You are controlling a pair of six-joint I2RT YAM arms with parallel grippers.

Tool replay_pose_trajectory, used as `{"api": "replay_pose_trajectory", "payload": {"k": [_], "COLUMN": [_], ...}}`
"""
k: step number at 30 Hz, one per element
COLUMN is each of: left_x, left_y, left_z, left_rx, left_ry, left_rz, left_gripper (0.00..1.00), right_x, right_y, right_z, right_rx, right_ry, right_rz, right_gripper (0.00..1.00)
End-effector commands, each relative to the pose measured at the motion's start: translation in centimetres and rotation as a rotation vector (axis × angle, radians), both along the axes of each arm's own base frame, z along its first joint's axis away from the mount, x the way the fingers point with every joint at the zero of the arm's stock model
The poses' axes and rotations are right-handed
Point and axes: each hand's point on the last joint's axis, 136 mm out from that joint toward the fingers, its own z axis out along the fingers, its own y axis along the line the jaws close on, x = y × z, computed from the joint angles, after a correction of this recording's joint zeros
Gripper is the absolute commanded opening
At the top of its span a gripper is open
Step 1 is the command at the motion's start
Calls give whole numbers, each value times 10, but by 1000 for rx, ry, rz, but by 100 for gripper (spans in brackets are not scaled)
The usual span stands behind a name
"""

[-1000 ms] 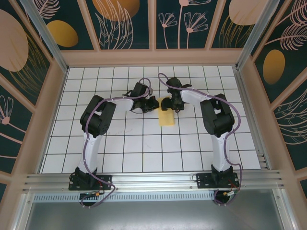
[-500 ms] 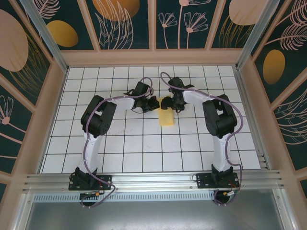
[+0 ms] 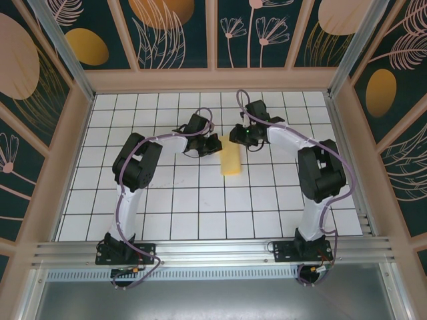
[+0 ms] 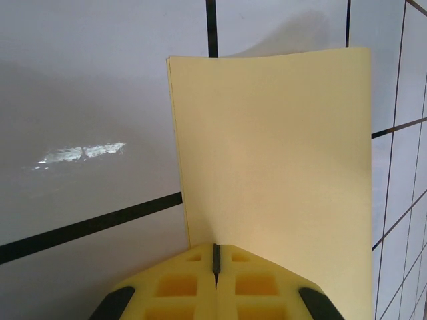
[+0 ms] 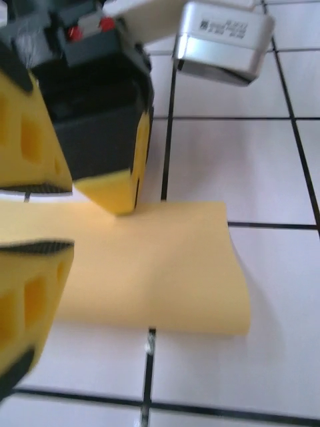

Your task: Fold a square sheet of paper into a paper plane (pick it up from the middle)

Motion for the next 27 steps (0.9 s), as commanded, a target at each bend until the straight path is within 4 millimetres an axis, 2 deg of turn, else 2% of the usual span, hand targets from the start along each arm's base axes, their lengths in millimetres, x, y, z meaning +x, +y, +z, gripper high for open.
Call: {"api": "replay_pose_trajectory", "payload": {"k": [1, 4, 10, 20, 27], "left_x": [-54, -54, -56, -59, -61], "left_y": [70, 72, 76, 84, 90], "left_z": [-113, -115, -119, -123, -126], "left_rx": [346, 356, 381, 413, 444], "left_ry": [250, 254, 267, 281, 275], "left_rz": [78, 88, 99, 119, 132], "left_gripper": [0, 0, 0, 0, 0], "right_x": [-4, -5, -6, -13, -23], "right_y": [19, 24, 26, 0, -15], "right_z": [-15, -35, -52, -74, -81], "right_rx": [76, 84, 90, 61, 105], "right_ry": [79, 139, 181, 207, 195], "right_rz": [59, 75, 86, 54, 25], "right_gripper": [13, 6, 5, 6, 7]}}
